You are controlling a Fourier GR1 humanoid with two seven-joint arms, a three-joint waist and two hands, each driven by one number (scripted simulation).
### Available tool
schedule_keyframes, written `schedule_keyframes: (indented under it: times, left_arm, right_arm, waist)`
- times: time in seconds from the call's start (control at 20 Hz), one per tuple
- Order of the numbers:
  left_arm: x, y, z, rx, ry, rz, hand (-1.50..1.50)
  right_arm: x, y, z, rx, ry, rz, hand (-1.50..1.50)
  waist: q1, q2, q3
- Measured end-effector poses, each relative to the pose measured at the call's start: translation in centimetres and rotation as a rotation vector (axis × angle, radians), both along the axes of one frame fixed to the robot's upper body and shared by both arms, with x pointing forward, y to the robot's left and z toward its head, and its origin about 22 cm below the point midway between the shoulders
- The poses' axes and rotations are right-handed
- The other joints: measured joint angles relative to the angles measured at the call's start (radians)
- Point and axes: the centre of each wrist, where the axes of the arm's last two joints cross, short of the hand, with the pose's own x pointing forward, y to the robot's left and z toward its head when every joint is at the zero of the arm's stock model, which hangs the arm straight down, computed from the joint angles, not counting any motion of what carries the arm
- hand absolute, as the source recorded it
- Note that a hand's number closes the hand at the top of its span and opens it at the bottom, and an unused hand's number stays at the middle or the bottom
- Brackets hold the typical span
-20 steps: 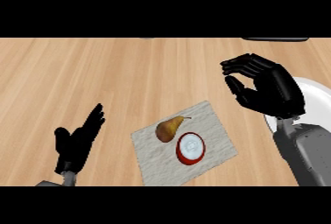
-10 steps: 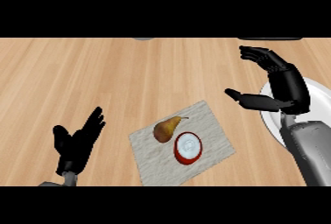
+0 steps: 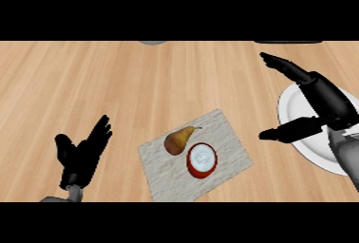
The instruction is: Pick the can from the placemat and place it in the plate
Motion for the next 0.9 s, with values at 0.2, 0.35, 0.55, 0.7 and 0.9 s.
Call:
schedule_keyframes:
  times: [0.2, 0.35, 0.55, 0.7, 0.9]
  left_arm:
    - [-0.1, 0.1, -0.1, -0.004, -0.007, -0.003, 0.0]
    - [-0.1, -0.1, -0.2, -0.004, -0.013, 0.001, 0.0]
    - [0.0, -0.2, -0.1, 0.003, -0.008, 0.001, 0.0]
    - [0.4, -0.3, -0.2, 0.001, -0.004, 0.003, 0.0]
    - [0.1, -0.2, 0.3, 0.004, -0.003, -0.001, 0.0]
  right_arm:
    - [-0.5, 1.5, 2.1, -0.195, 0.055, 0.076, -1.5]
    - [-1.4, 3.1, 2.7, -0.303, 0.085, 0.097, -1.5]
    - [-2.7, 5.3, 3.1, -0.404, 0.122, 0.099, -1.5]
    - [-3.7, 7.8, 2.9, -0.445, 0.136, 0.102, -1.5]
    - [-4.8, 10.3, 2.0, -0.495, 0.145, 0.079, -1.5]
  waist:
    - [0.002, 0.0, -0.001]
    - [0.002, 0.0, 0.0]
    - [0.003, 0.001, 0.0]
    - [0.005, 0.0, 0.002]
    - [0.007, 0.002, 0.0]
